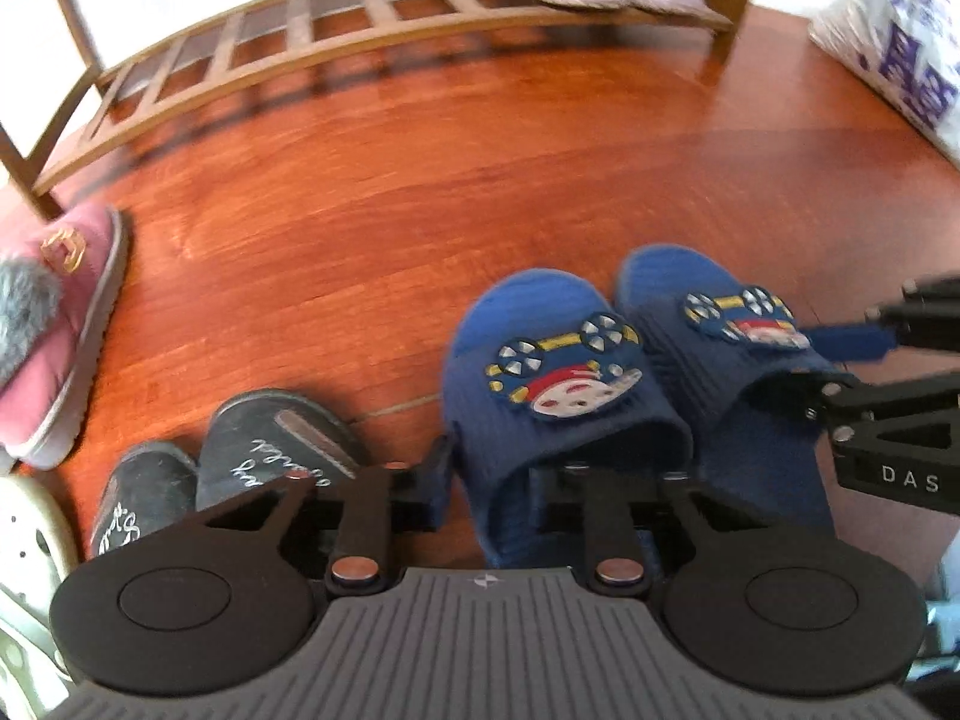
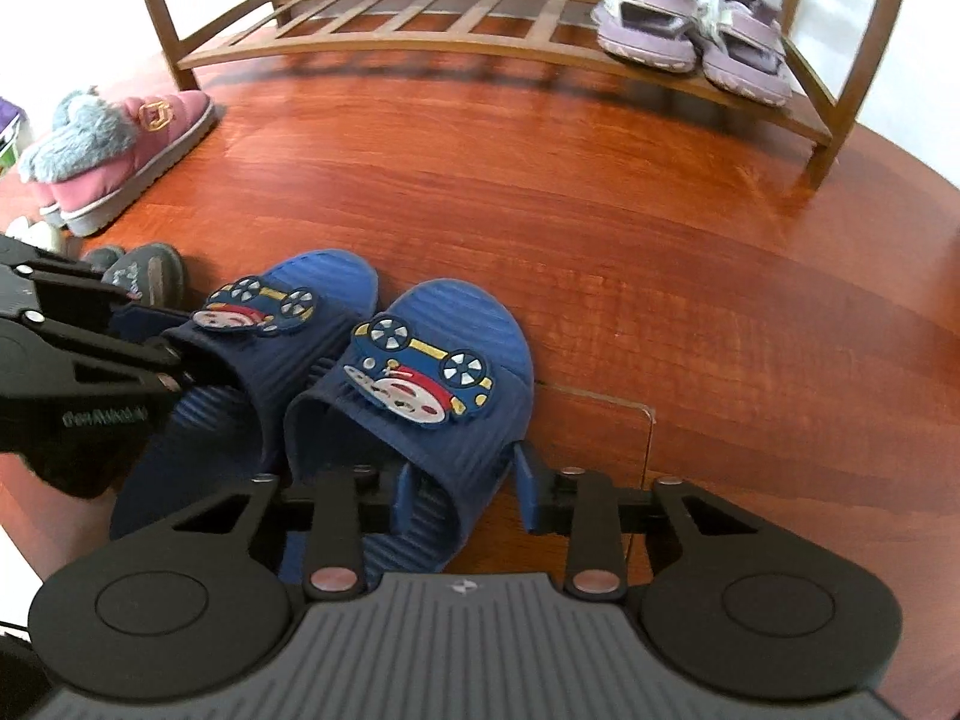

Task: Organize scattered shoes
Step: 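Grasp one blue slide with the right tool while the left tool grasps the other, then carry both blue slides onto the rack shelf beside the lavender sandals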

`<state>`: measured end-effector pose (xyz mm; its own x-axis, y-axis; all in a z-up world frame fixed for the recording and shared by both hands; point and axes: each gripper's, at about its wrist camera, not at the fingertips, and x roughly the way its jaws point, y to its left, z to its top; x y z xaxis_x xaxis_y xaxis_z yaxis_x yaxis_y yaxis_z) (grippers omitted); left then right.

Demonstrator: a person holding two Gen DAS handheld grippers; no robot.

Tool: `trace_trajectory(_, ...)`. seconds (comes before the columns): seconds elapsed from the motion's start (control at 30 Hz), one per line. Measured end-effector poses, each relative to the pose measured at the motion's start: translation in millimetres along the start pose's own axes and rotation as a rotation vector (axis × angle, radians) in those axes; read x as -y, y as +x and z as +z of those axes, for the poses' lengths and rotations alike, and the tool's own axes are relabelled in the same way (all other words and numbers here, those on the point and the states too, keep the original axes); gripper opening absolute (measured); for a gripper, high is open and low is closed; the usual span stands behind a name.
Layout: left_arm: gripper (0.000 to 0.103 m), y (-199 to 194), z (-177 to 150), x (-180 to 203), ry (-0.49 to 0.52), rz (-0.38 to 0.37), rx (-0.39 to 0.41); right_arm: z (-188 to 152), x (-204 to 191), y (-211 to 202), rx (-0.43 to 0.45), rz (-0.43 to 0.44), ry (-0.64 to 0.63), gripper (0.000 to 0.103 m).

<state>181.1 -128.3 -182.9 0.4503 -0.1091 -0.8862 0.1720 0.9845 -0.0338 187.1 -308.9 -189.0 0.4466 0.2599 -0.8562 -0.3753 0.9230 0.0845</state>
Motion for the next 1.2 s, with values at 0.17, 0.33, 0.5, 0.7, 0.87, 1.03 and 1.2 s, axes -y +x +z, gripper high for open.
trace_trajectory(0.17, 0.018, -7, 10, -4, -0.046, -0.01, 0.032, 6, 2, -6, 0.035, -0.011, 0.027, 0.024)
trace_trajectory(0.33, 0.018, -15, 27, -9, -0.079, -0.01, 0.078, 25, 4, -14, 0.077, 0.011, 0.057, 0.024)
trace_trajectory(0.5, 0.018, -21, 45, -17, -0.113, -0.004, 0.118, 44, 6, -17, 0.114, 0.017, 0.067, 0.023)
trace_trajectory(0.7, 0.018, -26, 70, -28, -0.156, 0.006, 0.164, 75, 11, -18, 0.158, 0.025, 0.073, 0.023)
trace_trajectory(0.87, 0.018, -24, 101, -39, -0.178, 0.016, 0.204, 103, 15, -16, 0.198, 0.03, 0.067, 0.023)
trace_trajectory(1.03, 0.018, -19, 132, -50, -0.197, 0.025, 0.242, 134, 21, -9, 0.236, 0.036, 0.069, 0.023)
trace_trajectory(1.2, 0.018, -12, 162, -61, -0.215, 0.032, 0.273, 170, 31, 3, 0.275, 0.035, 0.076, 0.023)
